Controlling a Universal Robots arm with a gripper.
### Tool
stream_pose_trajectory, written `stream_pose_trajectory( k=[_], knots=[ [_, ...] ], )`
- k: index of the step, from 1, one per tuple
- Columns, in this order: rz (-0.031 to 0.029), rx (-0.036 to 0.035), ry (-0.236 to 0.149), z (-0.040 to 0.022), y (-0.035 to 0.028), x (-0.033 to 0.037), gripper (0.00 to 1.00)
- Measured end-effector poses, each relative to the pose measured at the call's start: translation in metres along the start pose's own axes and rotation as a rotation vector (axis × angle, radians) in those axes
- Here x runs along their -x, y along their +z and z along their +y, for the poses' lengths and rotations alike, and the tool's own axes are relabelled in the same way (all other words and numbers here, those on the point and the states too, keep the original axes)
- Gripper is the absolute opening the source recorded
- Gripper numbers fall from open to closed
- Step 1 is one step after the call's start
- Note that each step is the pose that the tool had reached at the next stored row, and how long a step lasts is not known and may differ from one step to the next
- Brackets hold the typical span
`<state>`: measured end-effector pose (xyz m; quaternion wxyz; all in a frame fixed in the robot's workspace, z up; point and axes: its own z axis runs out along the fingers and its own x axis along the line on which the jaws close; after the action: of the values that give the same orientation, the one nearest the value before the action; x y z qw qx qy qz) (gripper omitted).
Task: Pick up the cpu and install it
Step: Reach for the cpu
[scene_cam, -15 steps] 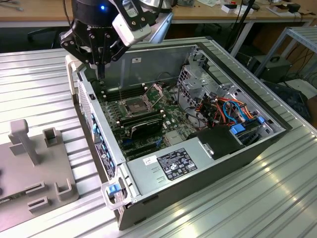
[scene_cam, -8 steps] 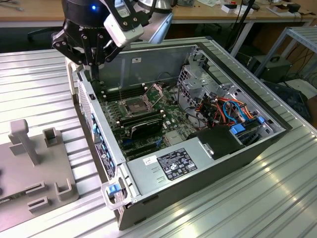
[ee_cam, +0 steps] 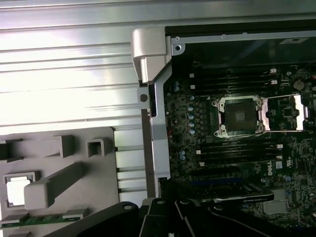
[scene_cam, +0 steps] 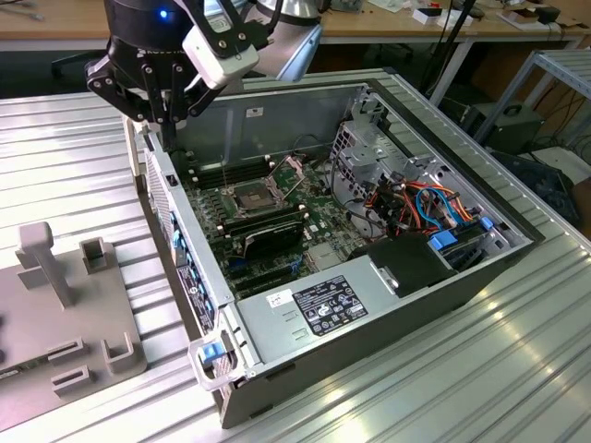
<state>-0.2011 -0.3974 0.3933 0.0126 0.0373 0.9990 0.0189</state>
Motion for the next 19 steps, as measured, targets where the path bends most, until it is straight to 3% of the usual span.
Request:
stream_pose_trajectory(
  k=[11,19],
  knots=[
    [-0.0001,0.0001,0.000,-0.0002,0.0000,-0.0018,0.11],
    [-0.0001,0.0000,0.000,-0.0009,-0.0003,-0.0114,0.11]
  ],
)
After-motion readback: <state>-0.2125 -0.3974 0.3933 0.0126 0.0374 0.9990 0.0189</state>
